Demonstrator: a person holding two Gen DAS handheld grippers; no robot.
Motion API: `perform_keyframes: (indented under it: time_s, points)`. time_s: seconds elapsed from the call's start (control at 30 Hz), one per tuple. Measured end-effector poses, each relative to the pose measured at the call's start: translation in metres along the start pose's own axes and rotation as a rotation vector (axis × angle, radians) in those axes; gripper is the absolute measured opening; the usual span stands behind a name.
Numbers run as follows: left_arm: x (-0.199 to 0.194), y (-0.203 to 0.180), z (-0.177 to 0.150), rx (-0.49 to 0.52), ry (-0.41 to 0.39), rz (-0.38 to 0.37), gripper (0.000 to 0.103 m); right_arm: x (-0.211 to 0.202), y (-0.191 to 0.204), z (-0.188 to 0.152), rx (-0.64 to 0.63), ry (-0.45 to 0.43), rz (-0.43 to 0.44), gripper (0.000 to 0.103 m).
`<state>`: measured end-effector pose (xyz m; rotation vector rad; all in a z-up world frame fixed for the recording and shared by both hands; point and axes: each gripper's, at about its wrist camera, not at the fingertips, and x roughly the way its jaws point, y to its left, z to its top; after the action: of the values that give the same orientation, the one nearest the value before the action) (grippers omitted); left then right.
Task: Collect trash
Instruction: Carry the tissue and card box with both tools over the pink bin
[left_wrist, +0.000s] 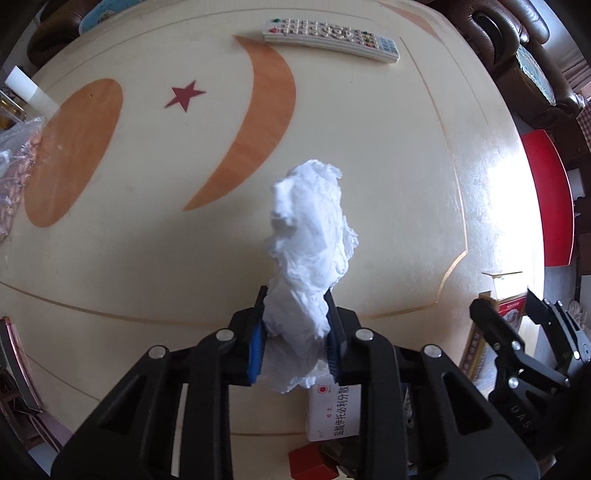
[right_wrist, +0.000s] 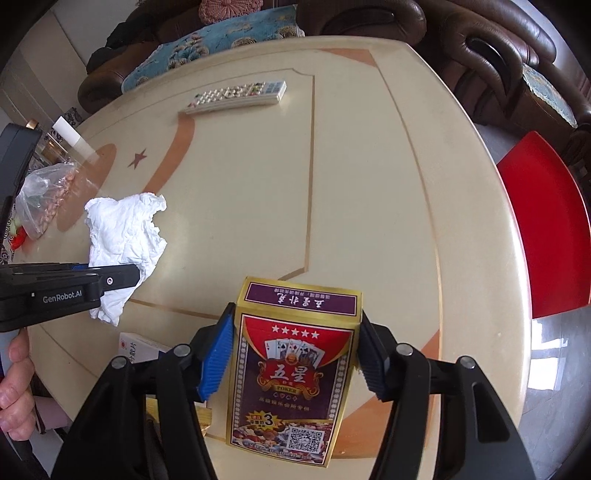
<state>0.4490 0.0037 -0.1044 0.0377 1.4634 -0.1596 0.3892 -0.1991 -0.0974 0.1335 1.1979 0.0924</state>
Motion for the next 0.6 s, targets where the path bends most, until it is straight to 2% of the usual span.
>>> perform_keyframes:
  time_s: [0.1, 0.13, 0.3, 0.47, 0.6]
  points:
    - [-0.013, 0.001, -0.004, -0.004, -0.033, 0.016, 0.027, -0.010, -0.001, 0.002, -0.002, -0.019, -0.006, 0.059]
    - [-0.016, -0.011, -0.011, -0.007, -0.048, 0.024, 0.027, -0.013, 0.000, 0.002, -0.004, -0.026, -0.009, 0.059]
    - [-0.042, -0.008, -0.026, -0.014, -0.115, 0.037, 0.027, -0.030, 0.000, 0.003, -0.006, -0.054, -0.014, 0.059]
    - [-0.079, -0.017, -0.039, -0.010, -0.184, 0.048, 0.027, -0.065, 0.002, 0.000, -0.019, -0.109, -0.023, 0.059]
    - [-0.108, -0.004, -0.064, -0.010, -0.251, 0.038, 0.027, -0.098, 0.006, -0.007, -0.038, -0.158, -0.028, 0.059]
